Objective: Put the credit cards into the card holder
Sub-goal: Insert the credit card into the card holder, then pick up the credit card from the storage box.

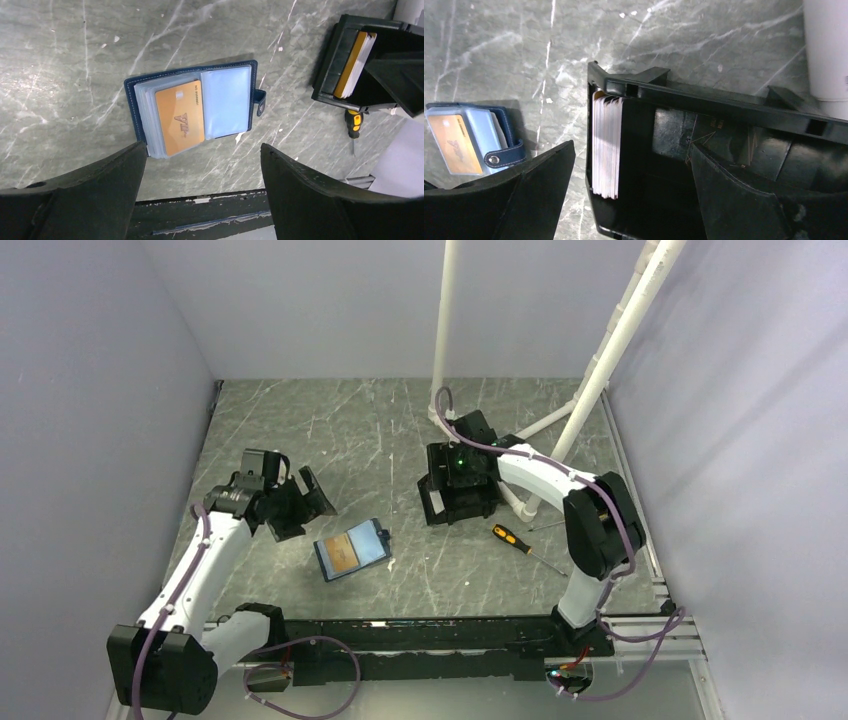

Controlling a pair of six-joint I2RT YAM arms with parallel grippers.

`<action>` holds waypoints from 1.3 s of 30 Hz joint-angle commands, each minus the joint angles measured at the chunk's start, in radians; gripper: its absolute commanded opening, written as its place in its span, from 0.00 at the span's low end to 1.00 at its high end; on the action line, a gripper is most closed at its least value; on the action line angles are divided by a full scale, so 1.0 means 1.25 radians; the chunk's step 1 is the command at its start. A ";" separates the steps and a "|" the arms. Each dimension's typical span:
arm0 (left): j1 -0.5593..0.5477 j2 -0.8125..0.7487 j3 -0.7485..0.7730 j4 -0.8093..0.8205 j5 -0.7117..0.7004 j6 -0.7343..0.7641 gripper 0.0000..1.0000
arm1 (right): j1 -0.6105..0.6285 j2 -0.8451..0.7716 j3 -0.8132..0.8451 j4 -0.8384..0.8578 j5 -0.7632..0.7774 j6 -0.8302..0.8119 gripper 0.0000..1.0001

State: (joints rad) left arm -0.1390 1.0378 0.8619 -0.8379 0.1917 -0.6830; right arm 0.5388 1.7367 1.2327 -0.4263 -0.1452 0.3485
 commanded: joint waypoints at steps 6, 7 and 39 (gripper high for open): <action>-0.004 -0.002 -0.041 0.090 0.102 0.014 0.90 | -0.009 0.039 -0.011 0.027 -0.090 0.047 0.88; -0.005 0.003 -0.039 0.090 0.106 0.015 0.90 | -0.010 0.041 -0.013 0.032 -0.099 0.050 0.88; -0.010 -0.010 -0.056 0.091 0.094 0.006 0.90 | -0.036 0.052 -0.045 0.095 -0.247 0.086 0.53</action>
State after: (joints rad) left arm -0.1474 1.0439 0.7910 -0.7513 0.2928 -0.6735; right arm 0.4976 1.8347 1.1759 -0.3355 -0.4240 0.4534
